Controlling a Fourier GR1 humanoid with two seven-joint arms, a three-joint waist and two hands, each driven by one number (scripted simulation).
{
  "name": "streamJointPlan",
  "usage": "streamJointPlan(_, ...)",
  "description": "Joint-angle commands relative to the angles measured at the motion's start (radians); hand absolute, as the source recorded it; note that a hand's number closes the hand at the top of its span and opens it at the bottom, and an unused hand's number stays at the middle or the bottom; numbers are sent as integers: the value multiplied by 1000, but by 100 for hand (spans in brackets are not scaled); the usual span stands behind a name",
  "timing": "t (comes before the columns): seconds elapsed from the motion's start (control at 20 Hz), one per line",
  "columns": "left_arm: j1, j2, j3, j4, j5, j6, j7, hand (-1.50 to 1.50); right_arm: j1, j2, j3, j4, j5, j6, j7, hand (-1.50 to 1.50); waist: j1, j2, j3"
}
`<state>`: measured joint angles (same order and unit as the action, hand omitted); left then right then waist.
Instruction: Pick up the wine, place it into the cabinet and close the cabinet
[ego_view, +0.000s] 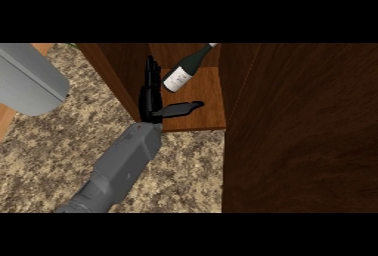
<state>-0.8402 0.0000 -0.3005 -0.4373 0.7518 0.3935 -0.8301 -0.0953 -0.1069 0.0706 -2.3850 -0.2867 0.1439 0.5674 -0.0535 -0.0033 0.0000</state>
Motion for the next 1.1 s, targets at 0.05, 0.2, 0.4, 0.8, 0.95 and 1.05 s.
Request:
streamJointPlan(0.05,176,0,-210,-230,81,119,4,-150,37,-30,-52,-126,-42,-5,49,-150,23,-3,0)
streamJointPlan(0.2,241,0,-321,-377,110,260,12,-150,48,-18,-43,-99,-15,-8,25,-150,34,-1,0)
streamJointPlan(0.4,323,0,-402,-517,81,350,-16,-150,50,6,-6,-100,46,-33,15,-150,45,-1,0)
streamJointPlan(0.8,509,37,-460,-799,-40,412,46,-150,79,-14,-31,-170,15,-28,48,-150,54,-2,0)
streamJointPlan(0.95,543,95,-494,-986,-68,494,146,-150,15,-27,-67,-108,-7,-43,53,-150,59,-1,0)
streamJointPlan(1.05,588,87,-526,-1047,-116,562,153,-150,77,-10,-32,-99,21,-2,-9,-150,56,-1,0)
